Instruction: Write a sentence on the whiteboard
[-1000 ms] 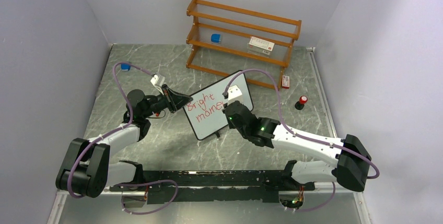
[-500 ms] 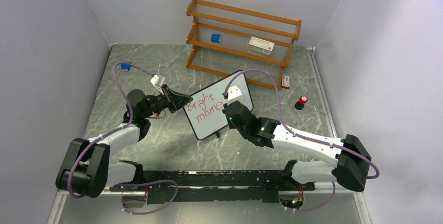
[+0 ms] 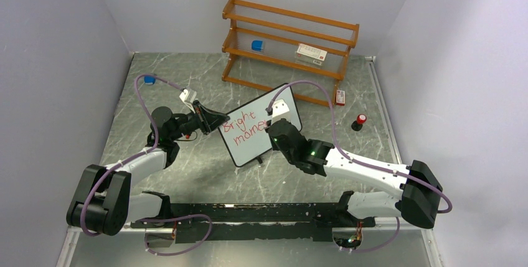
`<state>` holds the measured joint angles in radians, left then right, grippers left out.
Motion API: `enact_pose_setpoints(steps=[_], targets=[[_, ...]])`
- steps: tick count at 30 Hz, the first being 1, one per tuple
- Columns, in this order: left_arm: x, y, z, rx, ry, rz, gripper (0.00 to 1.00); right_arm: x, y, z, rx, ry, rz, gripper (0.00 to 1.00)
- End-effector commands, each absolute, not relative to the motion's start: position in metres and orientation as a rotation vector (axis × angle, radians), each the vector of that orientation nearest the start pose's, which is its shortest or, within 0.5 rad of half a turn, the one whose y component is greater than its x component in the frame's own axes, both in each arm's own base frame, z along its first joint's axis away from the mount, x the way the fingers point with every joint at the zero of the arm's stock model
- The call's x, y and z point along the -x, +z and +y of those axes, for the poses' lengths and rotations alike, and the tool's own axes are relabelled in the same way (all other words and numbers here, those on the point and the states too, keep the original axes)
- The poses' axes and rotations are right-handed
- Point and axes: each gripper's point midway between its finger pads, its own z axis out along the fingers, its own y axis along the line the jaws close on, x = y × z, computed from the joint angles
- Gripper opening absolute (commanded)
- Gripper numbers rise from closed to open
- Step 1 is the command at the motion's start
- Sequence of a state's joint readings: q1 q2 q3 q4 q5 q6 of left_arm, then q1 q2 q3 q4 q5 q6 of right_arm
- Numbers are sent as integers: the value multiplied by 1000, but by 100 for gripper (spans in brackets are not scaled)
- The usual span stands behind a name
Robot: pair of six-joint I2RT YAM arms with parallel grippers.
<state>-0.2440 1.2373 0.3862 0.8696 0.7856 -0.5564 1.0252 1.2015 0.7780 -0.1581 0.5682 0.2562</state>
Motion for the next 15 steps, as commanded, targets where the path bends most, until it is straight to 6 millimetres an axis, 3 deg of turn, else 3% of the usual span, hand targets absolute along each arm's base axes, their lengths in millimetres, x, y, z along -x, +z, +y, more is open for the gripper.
enact_pose_setpoints(steps=[1,7,15], targets=[[-280,188,-218,-455,-1212,1641,5,-264,173,249,392,189,1947,0],[-280,188,-217,-454,-1212,1641,5,-267,174,246,376,187,1943,0],[-280,188,-217,-452,-1208,1641,5,-264,161,237,369,149,1989,0]])
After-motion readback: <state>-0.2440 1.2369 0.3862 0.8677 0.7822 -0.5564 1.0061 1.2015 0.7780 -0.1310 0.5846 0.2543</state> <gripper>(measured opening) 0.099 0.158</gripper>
